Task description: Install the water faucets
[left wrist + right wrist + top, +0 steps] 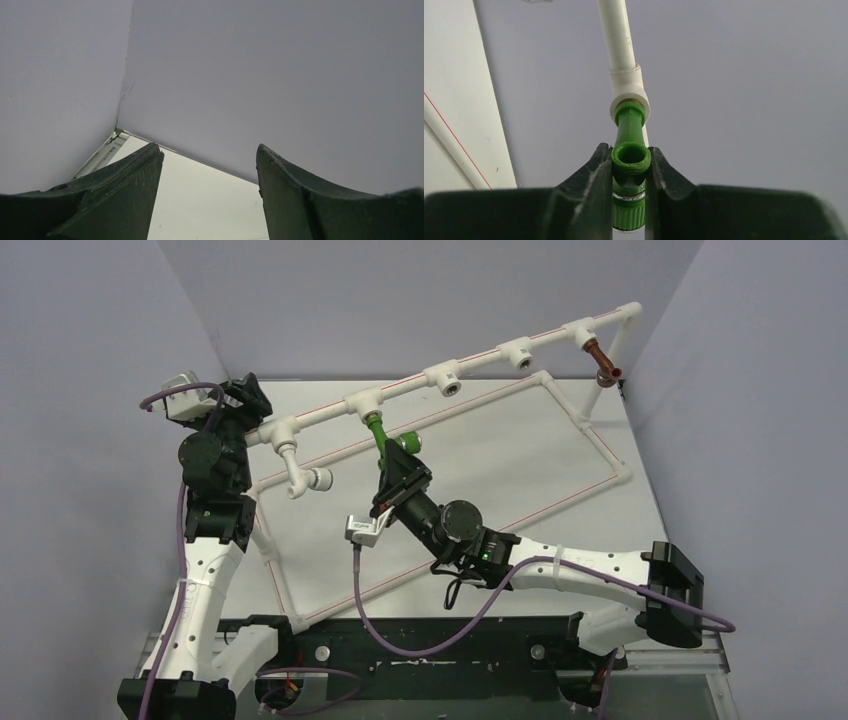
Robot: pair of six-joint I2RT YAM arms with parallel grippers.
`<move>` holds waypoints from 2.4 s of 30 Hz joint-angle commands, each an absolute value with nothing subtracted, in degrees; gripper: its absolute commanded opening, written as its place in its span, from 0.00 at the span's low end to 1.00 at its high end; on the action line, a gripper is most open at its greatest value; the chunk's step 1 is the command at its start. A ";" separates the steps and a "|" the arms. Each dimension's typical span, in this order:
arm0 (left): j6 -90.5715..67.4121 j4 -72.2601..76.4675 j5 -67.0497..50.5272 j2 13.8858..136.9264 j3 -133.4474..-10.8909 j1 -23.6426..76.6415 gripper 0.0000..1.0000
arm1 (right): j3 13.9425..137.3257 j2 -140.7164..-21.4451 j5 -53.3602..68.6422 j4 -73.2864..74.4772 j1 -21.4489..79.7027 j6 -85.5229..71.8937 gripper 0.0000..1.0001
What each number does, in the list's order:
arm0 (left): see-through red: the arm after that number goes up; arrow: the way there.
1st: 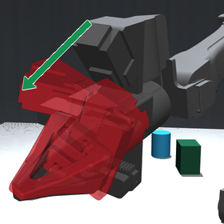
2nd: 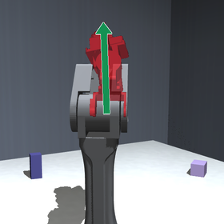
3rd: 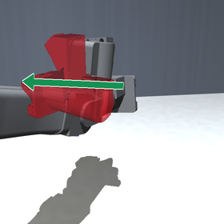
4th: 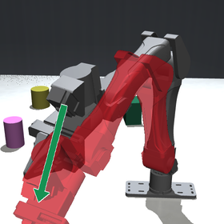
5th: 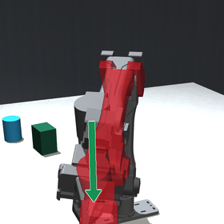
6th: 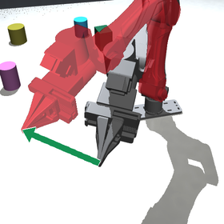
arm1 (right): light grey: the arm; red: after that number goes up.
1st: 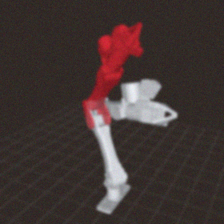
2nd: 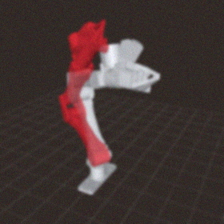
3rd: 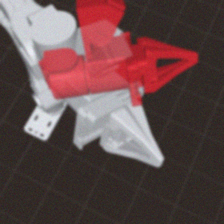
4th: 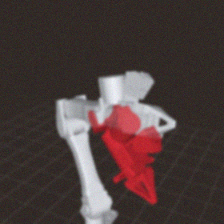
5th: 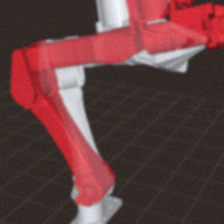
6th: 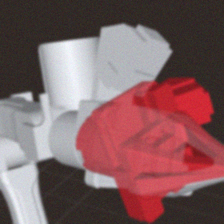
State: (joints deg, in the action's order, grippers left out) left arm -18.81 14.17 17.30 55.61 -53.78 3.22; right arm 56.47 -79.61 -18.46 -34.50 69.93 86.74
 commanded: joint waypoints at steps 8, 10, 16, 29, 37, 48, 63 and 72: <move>-17.04 -5.41 15.73 58.83 -48.03 2.73 0.66 | 59.88 -82.89 -26.96 -50.95 72.65 69.49 0.00; -17.01 -5.33 15.66 58.83 -48.00 2.64 0.66 | 59.81 -83.25 -28.53 -53.55 73.00 64.61 0.00; -17.05 -5.31 15.48 58.73 -47.99 2.59 0.66 | 59.78 -84.00 -33.01 -60.27 73.87 49.48 0.00; -17.14 -5.15 15.37 58.03 -47.90 2.29 0.66 | 59.31 -84.63 -43.56 -65.47 73.78 6.69 0.00; -17.23 -5.01 15.32 57.76 -47.79 2.20 0.66 | 59.15 -86.26 -47.83 -66.07 73.92 -14.88 0.00; -17.41 -4.75 15.28 57.43 -47.55 2.28 0.66 | 63.29 -91.44 -49.86 -68.75 76.84 -22.25 0.00; -17.55 -4.58 15.22 57.04 -47.44 2.21 0.66 | 64.74 -86.09 -46.31 -62.35 79.52 -1.54 0.65; -17.49 -4.62 15.24 57.02 -47.46 2.02 0.66 | 67.07 -78.58 -42.85 -41.99 79.59 8.00 0.78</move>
